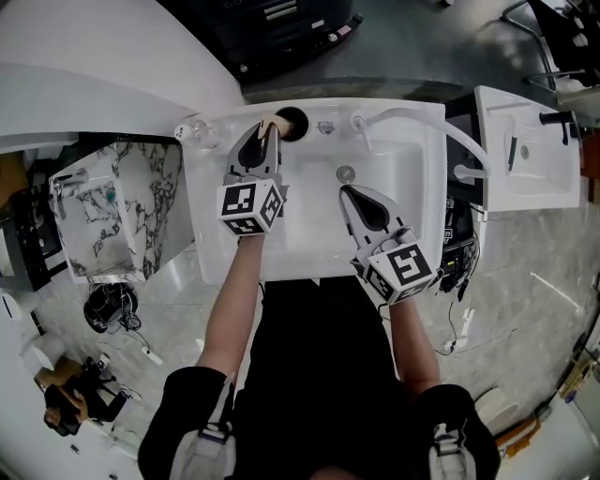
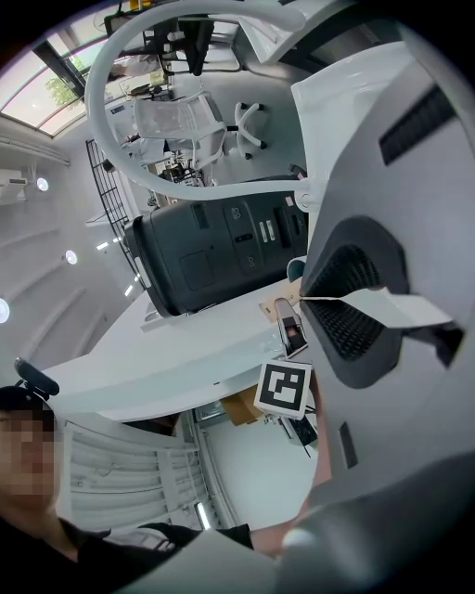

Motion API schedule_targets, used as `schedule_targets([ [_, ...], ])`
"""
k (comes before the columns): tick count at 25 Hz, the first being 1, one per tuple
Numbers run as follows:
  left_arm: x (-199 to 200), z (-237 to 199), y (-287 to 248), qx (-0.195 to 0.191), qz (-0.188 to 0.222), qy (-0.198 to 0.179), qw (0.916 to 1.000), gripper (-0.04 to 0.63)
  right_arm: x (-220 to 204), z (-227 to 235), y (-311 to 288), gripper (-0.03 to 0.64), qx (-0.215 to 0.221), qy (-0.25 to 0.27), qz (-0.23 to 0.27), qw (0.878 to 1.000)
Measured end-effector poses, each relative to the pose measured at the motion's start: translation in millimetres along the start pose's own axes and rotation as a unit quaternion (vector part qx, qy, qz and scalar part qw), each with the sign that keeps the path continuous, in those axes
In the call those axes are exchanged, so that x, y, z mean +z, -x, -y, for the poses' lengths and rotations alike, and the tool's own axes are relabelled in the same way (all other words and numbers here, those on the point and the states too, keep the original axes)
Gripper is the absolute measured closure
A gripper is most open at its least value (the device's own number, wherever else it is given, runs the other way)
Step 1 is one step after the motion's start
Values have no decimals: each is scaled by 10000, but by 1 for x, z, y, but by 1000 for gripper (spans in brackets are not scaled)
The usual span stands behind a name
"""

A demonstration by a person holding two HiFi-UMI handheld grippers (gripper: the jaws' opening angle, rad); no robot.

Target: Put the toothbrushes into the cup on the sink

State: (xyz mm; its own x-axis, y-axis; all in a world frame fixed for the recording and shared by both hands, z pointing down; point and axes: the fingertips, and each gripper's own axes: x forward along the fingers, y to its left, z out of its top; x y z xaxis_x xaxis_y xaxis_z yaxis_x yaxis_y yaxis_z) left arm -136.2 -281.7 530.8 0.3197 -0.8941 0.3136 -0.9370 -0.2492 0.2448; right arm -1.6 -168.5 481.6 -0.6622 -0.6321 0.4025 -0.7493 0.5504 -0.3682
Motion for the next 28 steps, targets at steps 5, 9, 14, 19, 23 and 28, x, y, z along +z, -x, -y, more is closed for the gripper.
schedule_targets([
  [5,-4,-1,0,-5,-112,-79,9999,521,1,0,0,584,-21,-4,27,10000],
  [9,-10,-2,0,65,-237,-154,9996,485,2,1,2,584,-21,-4,34,10000],
  [14,-10,-2,4,119,-254,-189,9994,485,3,0,6,584,-13,22,50,10000],
  [19,-7,-4,12,211,-230,-211,9993,485,5,-2,11,584,22,76,70,9999],
  [23,-8,2,22,257,-197,-208,9993,485,5,-6,17,584,103,126,103,9998],
  [28,-6,12,38,289,-137,-195,9993,489,4,-14,26,584,239,182,139,9995],
])
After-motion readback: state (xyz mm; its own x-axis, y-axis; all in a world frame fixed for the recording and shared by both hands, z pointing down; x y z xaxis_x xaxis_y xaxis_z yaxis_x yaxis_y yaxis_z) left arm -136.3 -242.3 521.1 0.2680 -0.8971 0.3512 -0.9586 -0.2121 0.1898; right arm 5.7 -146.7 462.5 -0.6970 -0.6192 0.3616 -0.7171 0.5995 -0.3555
